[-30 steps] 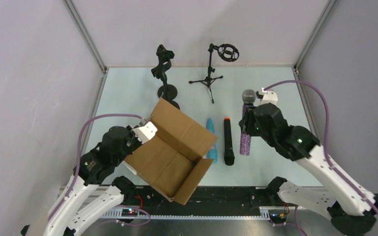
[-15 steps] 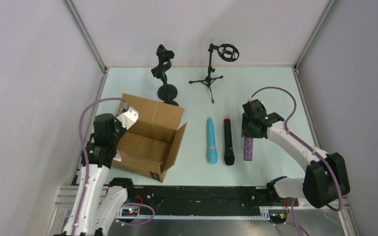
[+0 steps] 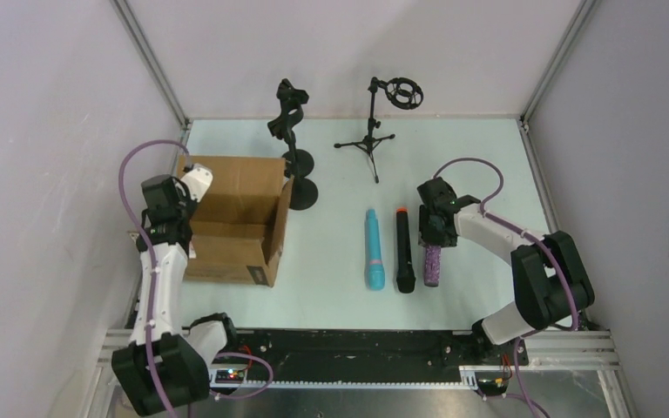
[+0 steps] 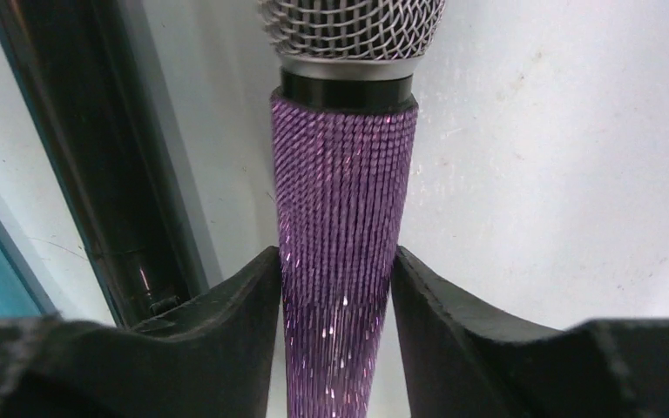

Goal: Attach the microphones to the stand

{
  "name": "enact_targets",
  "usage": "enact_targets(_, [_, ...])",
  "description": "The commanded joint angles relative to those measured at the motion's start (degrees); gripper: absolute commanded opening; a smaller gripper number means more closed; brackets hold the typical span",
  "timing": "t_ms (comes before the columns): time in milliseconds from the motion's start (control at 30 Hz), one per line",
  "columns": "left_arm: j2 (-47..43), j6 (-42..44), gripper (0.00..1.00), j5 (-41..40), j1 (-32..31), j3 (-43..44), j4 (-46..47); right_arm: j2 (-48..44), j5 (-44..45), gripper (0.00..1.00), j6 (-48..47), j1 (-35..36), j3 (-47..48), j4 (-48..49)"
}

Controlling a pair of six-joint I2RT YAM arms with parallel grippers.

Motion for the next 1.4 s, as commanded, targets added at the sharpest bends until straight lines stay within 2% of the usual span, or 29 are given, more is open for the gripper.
enact_targets(0, [3.09,-4.42,0.0,-2.18,1.8,4.99,6.4,-3.01,0.99,0.62,1.86,0.72,0.56,1.94])
enact_targets(167, [3.92,-6.77,0.0,4.69,1.76,6.02,8.24,-8.26,3.75,0.82,2.69,2.96,1.39,1.06])
enact_targets(300, [10.0,-7.64,0.0,3.59,1.59,10.56,9.5,-13.56,6.56,0.84,3.71,6.16,3.4,-1.16])
enact_targets(400, [14.46,-9.06,0.05,2.82,1.49,14.74,9.62,-18.03,9.89,0.84,4.86,12.6,4.74,-0.89])
enact_targets(467, [15.47,-9.69,0.22,3.27,1.27,15.91,9.54,-20.38,12.57,0.84,4.65,18.74,6.08,1.03])
enact_targets(500, [15.38,-9.75,0.42,3.32,1.2,15.99,9.47,-20.45,13.62,0.84,4.55,22.06,6.78,1.65])
enact_targets(533, [15.13,-9.84,0.57,3.54,0.99,15.99,9.46,-20.1,13.87,0.83,4.34,23.44,8.3,2.02])
enact_targets(567, [13.99,-9.87,0.63,3.72,0.88,15.61,9.51,-19.07,13.46,0.83,3.72,25.74,8.95,3.37])
enact_targets(600, [13.25,-9.56,0.74,4.4,0.69,15.31,9.44,-17.6,12.82,0.82,2.69,26.65,9.77,4.32])
enact_targets(667, [10.22,-9.34,0.89,5.12,0.17,14.29,9.38,-14.5,9.08,0.8,0.43,29.11,10.73,7.98])
enact_targets(733, [7.17,-9.92,0.95,5.51,-0.36,14.22,8.44,-10.32,7.48,0.79,-2.59,33.55,12.02,11.34])
enact_targets(800, [3.83,-11.01,0.99,6.76,-0.6,14.86,6.86,-5.94,5.42,0.78,-5.42,37.01,13.21,14.94])
enact_targets(967, [-4.53,-10.54,1.0,14.27,-0.64,18.22,-1.42,3.45,-4.2,0.77,-11.25,43.5,15.5,25.81])
enact_targets(1067, [-8.97,-9.65,1.0,17.49,-0.57,19.21,-5.23,10.07,-10.76,0.73,-14.31,45.96,18.26,30.4])
enact_targets(1200, [-11.55,-10.07,1.0,21.11,-0.53,20.59,-7.24,19.75,-15.89,0.64,-15.77,46.53,26.53,31.33])
enact_targets(1367, [-9.79,-14.63,1.0,20.82,-0.51,24.57,-7.52,32.88,-13.1,0.63,-16.56,45.34,40.93,29.39])
